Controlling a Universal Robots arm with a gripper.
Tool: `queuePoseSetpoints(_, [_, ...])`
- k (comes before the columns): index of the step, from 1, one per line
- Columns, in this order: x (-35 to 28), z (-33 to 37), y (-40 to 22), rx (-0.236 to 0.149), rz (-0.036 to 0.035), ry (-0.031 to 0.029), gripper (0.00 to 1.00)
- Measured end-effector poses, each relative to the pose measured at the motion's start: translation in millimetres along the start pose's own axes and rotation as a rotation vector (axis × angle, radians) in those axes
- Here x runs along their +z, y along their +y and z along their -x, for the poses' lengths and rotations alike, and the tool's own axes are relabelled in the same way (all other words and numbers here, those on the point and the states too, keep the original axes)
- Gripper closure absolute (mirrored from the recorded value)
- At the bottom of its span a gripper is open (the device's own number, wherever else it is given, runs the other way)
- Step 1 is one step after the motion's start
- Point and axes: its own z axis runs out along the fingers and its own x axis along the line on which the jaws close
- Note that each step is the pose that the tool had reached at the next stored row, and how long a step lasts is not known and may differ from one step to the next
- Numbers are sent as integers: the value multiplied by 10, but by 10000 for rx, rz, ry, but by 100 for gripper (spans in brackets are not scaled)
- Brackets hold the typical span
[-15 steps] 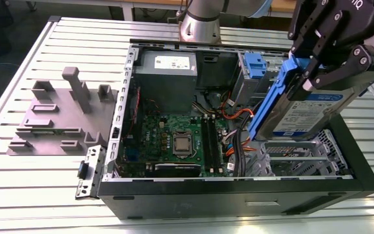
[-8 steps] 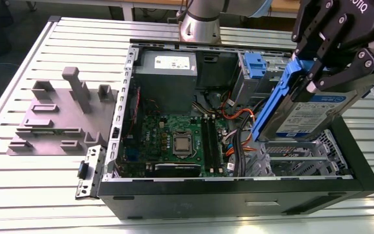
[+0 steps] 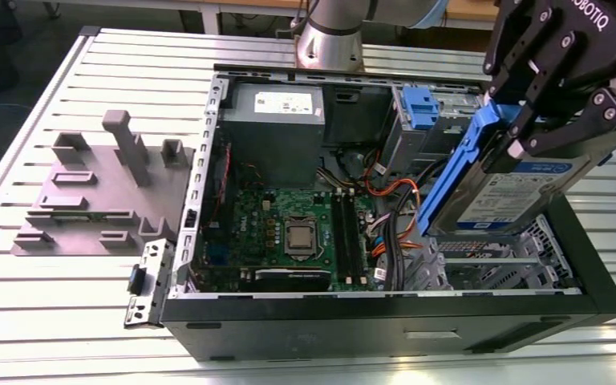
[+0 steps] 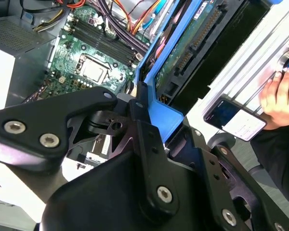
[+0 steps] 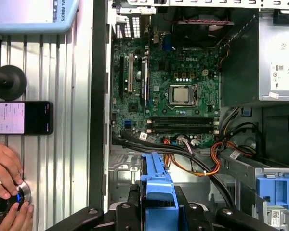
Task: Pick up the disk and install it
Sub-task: 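Insert the disk into the insertion slot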
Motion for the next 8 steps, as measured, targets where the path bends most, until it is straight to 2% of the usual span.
queuePoseSetpoints(8, [12, -11, -5, 0, 0, 1, 63])
